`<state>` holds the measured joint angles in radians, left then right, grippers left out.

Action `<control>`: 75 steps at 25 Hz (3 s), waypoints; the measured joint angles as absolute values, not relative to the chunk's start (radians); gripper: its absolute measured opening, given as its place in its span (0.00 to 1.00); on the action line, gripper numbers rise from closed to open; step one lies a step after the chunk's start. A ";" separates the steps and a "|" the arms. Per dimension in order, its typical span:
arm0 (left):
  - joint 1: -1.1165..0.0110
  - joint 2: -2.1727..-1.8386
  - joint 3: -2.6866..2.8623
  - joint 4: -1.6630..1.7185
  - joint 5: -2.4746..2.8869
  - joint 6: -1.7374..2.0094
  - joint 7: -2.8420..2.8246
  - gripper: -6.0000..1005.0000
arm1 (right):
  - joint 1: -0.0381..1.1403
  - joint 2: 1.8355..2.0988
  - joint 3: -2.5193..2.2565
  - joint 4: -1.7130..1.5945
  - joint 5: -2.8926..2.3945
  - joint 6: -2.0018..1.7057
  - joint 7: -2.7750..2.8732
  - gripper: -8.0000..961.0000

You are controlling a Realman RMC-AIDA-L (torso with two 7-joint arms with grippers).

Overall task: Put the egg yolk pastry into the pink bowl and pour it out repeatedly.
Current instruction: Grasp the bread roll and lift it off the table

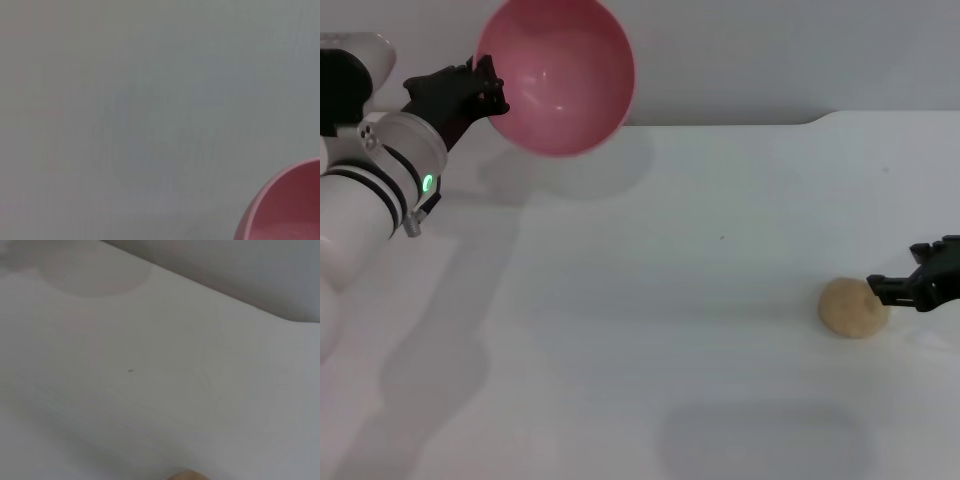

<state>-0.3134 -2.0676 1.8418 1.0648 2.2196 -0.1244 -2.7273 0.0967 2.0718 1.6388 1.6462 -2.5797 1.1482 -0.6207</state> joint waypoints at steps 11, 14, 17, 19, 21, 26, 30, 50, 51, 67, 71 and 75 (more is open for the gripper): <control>-0.317 -2.068 1.847 1.062 2.220 -0.124 -2.727 0.01 | 0.138 2.074 1.601 1.571 -2.575 1.118 -0.636 0.66; -0.318 -2.067 1.847 1.065 2.220 -0.124 -2.727 0.01 | 0.147 2.074 1.598 1.550 -2.562 1.117 -0.637 0.66; -0.319 -2.067 1.847 1.066 2.220 -0.123 -2.727 0.01 | 0.153 2.074 1.598 1.526 -2.544 1.117 -0.641 0.66; -0.319 -2.066 1.847 1.066 2.220 -0.121 -2.727 0.00 | 0.154 2.074 1.598 1.509 -2.538 1.117 -0.641 0.66; -0.319 -2.066 1.847 1.066 2.220 -0.119 -2.727 0.01 | 0.152 2.074 1.598 1.507 -2.538 1.117 -0.641 0.66; -0.319 -2.065 1.847 1.068 2.220 -0.117 -2.727 0.01 | 0.140 2.075 1.598 1.502 -2.537 1.118 -0.637 0.65; -0.319 -2.065 1.847 1.068 2.220 -0.117 -2.727 0.00 | 0.130 2.074 1.607 1.500 -2.544 1.118 -0.632 0.63; -0.274 -2.061 1.823 1.224 2.229 0.048 -2.705 0.01 | 0.086 2.074 1.598 1.566 -2.577 1.037 -0.654 0.35; -0.266 -2.062 1.809 1.265 2.235 0.110 -2.692 0.01 | 0.075 2.075 1.596 1.583 -2.580 1.025 -0.661 0.34; -0.398 -2.067 1.666 1.410 2.602 0.733 -2.869 0.00 | -0.020 2.072 1.513 1.867 -2.624 0.918 -0.729 0.18; -0.444 -2.070 1.672 1.404 2.621 0.796 -2.877 0.00 | -0.054 2.073 1.421 1.999 -2.700 0.873 -0.729 0.16; -0.484 -2.073 1.688 1.380 2.620 0.820 -2.878 0.00 | -0.049 2.071 1.349 2.034 -2.730 0.827 -0.733 0.14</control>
<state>-0.4841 -2.0725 1.6882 1.3800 2.6203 0.8195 -2.8776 -0.0493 2.0709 1.3493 2.0337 -2.7299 0.8273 -0.7326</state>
